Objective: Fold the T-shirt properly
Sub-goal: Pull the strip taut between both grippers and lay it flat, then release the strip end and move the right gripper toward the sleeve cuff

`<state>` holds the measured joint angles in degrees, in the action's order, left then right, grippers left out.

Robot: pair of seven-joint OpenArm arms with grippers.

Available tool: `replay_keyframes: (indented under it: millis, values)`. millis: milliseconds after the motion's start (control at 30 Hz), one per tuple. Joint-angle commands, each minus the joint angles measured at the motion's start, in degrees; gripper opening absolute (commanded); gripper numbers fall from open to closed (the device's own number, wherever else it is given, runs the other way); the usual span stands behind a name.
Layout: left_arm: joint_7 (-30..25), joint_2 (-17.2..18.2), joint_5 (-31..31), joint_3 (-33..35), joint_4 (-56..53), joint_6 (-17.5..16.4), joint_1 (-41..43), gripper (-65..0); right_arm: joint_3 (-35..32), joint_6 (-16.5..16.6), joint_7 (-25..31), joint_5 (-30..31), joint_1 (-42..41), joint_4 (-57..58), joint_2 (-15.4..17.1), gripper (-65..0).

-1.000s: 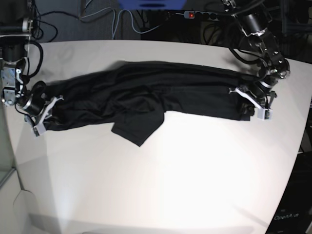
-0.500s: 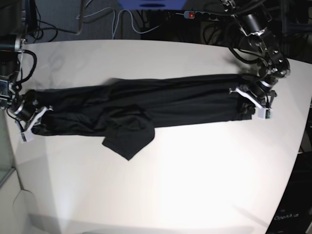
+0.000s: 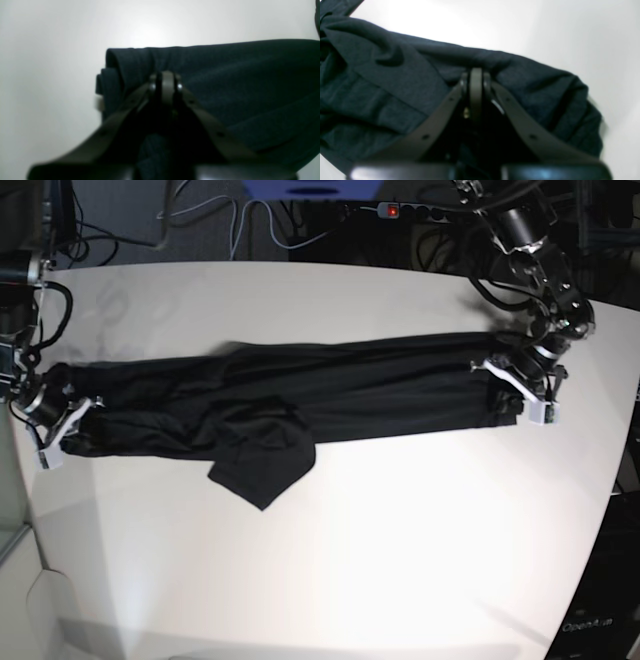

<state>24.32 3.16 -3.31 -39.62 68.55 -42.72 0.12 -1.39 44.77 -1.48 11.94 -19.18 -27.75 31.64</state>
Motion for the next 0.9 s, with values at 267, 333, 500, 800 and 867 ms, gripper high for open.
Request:
replay_keyframes:
  millis: [267, 333, 500, 800, 867]
  values:
    - [9.7, -0.3, -8.6, 0.0, -1.0, 2.7, 1.6, -62.4, 7.8, -4.8, -16.2, -9.5, 6.2, -12.0, 1.1, -65.0]
    - [9.7, -0.3, -8.6, 0.0, -1.0, 2.7, 1.6, -62.4, 7.8, -4.8, -18.7, -9.5, 9.2, -19.9, 0.1, -65.0]
    - [9.8, -0.3, -8.6, 0.1, -1.0, 2.7, 1.5, -62.4, 11.7, -4.8, -25.6, -9.9, 16.2, -39.8, -2.8, -65.0]
    - [9.8, -0.1, -8.6, 0.1, -1.0, 2.7, 1.8, -62.4, 12.8, -4.8, -30.7, -9.9, 18.9, -52.9, -4.5, -65.0]
    - [9.8, -0.1, -8.6, 0.1, -1.0, 2.7, 1.9, -62.4, 12.9, -4.8, -30.7, -9.9, 18.7, -53.0, -4.5, -65.0]
